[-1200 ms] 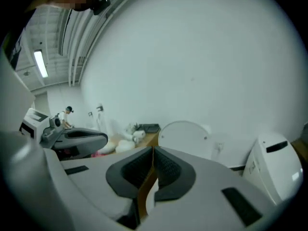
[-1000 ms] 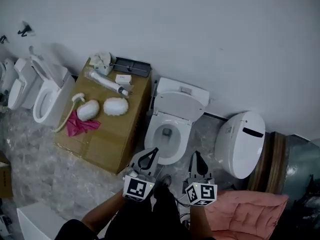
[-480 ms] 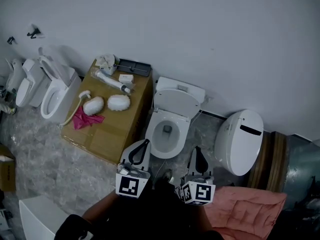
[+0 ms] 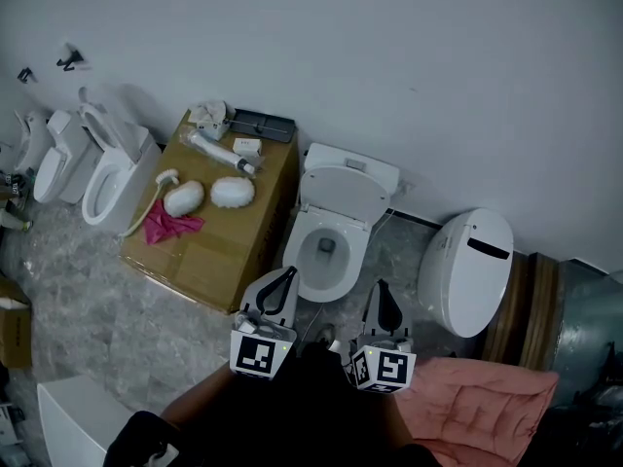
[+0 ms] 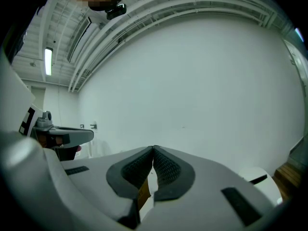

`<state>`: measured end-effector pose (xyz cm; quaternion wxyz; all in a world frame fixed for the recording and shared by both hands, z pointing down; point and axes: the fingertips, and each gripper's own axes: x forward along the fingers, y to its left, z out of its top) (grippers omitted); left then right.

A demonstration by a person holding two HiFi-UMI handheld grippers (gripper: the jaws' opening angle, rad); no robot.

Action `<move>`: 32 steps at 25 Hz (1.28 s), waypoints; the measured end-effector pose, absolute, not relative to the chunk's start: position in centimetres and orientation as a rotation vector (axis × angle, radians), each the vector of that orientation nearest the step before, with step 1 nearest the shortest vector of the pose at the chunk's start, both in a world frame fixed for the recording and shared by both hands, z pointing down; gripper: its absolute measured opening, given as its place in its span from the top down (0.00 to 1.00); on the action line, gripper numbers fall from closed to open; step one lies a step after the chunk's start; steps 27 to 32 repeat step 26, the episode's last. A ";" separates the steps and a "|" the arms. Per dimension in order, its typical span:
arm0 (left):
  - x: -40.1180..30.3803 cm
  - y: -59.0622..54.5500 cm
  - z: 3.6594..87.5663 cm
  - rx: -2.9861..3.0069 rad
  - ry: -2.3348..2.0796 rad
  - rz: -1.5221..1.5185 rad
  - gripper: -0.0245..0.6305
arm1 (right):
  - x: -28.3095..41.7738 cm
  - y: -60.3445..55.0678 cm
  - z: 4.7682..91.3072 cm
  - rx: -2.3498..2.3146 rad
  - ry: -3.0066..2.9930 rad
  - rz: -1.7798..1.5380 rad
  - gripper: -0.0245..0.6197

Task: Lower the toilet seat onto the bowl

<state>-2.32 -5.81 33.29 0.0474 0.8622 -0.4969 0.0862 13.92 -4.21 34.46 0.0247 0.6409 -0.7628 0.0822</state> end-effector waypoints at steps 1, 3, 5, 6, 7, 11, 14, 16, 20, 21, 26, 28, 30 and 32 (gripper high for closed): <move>-2.3 -5.7 33.3 2.630 -1.515 0.261 0.95 | 13.9 -4.1 34.4 1.985 -2.363 0.257 0.92; -2.2 -5.7 33.4 2.629 -1.513 0.263 0.95 | 14.0 -3.9 34.4 1.984 -2.370 0.258 0.92; -2.1 -5.7 33.5 2.630 -1.512 0.264 0.95 | 14.0 -3.7 34.5 1.975 -2.370 0.259 0.92; -2.0 -5.6 33.6 2.630 -1.512 0.263 0.95 | 13.9 -3.6 34.6 1.972 -2.370 0.265 0.92; -2.0 -5.6 33.5 2.628 -1.511 0.261 0.95 | 13.9 -3.5 34.6 1.971 -2.370 0.270 0.92; -1.9 -5.6 33.1 2.689 -1.513 0.260 0.95 | 13.9 -3.4 34.5 1.971 -2.373 0.266 0.92; -1.9 -5.6 33.4 2.669 -1.509 0.266 0.95 | 13.8 -3.4 34.6 1.967 -2.379 0.260 0.92; -1.8 -5.7 33.3 2.681 -1.513 0.273 0.95 | 13.9 -3.4 34.6 1.962 -2.385 0.258 0.92; -1.6 -5.6 33.0 2.693 -1.514 0.262 0.95 | 13.9 -3.3 34.6 1.958 -2.383 0.259 0.92; -1.6 -5.6 32.9 2.692 -1.513 0.257 0.95 | 13.9 -3.3 34.6 1.958 -2.384 0.257 0.92; -1.6 -5.5 32.9 2.726 -1.528 0.255 0.95 | 13.9 -3.1 34.6 1.950 -2.390 0.253 0.92; -1.6 -5.5 32.9 2.726 -1.528 0.255 0.95 | 13.9 -3.1 34.6 1.950 -2.390 0.253 0.92; -1.6 -5.5 32.9 2.726 -1.528 0.255 0.95 | 13.9 -3.1 34.6 1.950 -2.390 0.253 0.92; -1.6 -5.5 32.9 2.726 -1.528 0.255 0.95 | 13.9 -3.1 34.6 1.950 -2.390 0.253 0.92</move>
